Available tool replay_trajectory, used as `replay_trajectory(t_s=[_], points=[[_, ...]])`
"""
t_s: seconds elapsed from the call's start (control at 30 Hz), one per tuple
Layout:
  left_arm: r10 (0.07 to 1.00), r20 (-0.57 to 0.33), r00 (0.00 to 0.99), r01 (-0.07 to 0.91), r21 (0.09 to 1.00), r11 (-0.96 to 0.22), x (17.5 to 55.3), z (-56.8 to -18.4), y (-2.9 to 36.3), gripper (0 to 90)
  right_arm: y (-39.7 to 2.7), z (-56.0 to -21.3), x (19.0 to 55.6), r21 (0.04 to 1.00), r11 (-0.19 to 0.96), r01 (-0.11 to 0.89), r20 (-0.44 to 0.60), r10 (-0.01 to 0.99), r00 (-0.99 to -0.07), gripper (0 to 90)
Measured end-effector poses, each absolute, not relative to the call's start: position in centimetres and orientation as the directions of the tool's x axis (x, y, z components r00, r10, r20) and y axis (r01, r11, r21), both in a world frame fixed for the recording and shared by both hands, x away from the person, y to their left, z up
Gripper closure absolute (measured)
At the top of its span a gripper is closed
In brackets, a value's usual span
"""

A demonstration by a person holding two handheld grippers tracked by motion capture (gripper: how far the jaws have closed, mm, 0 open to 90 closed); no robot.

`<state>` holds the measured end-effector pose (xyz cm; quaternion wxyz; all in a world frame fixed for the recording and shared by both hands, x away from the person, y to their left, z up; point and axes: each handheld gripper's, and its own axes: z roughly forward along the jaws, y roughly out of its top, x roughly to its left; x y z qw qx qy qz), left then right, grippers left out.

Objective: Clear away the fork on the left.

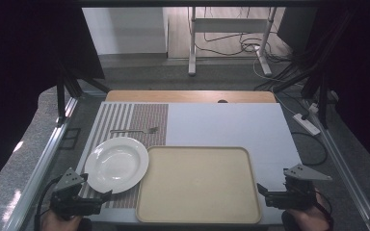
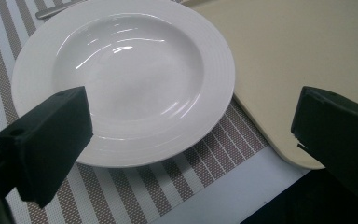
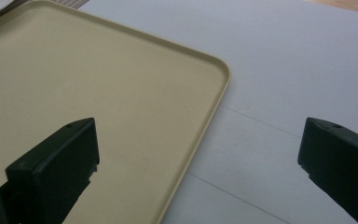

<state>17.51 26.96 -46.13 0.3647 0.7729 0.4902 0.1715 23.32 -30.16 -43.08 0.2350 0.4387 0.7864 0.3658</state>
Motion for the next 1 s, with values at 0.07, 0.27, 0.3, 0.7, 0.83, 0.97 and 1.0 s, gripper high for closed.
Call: replay_trajectory(t_s=[0.07, 0.27, 0.3, 0.7, 0.83, 0.97, 1.0], points=[[0.881, -0.104, 0.461, 0.637, 0.73, -0.248, 17.56, -46.16, 27.06, 0.0, -30.05, -43.09, 23.33, 0.779, 0.354, 0.518, -0.055, 0.861, -0.506, 0.0], [0.878, -0.125, 0.462, 0.642, 0.731, -0.233, 17.65, -46.19, 27.25, 0.0, -30.11, -43.11, 23.41, 0.776, 0.347, 0.526, -0.047, 0.864, -0.501, 0.0], [0.878, -0.129, 0.462, 0.644, 0.729, -0.232, 17.68, -46.2, 27.26, 0.0, -30.11, -43.1, 23.41, 0.775, 0.349, 0.527, -0.048, 0.864, -0.501, 0.0], [0.874, -0.162, 0.458, 0.66, 0.721, -0.212, 17.91, -46.28, 27.56, 0.0, -30.02, -43.15, 23.47, 0.77, 0.356, 0.529, -0.05, 0.861, -0.506, 0.0], [0.87, -0.167, 0.464, 0.673, 0.705, -0.224, 18.16, -46.35, 27.44, 0.0, -30.0, -43.15, 23.48, 0.769, 0.357, 0.531, -0.048, 0.86, -0.508, 0.0], [0.87, -0.158, 0.467, 0.674, 0.7, -0.235, 18.21, -46.31, 27.3, 0.0, -29.99, -43.17, 23.49, 0.767, 0.359, 0.532, -0.05, 0.859, -0.509, 0.0], [0.872, -0.156, 0.463, 0.677, 0.698, -0.234, 18.25, -46.32, 27.24, 0.0, -29.99, -43.17, 23.49, 0.767, 0.359, 0.532, -0.05, 0.859, -0.509, 0.0]])
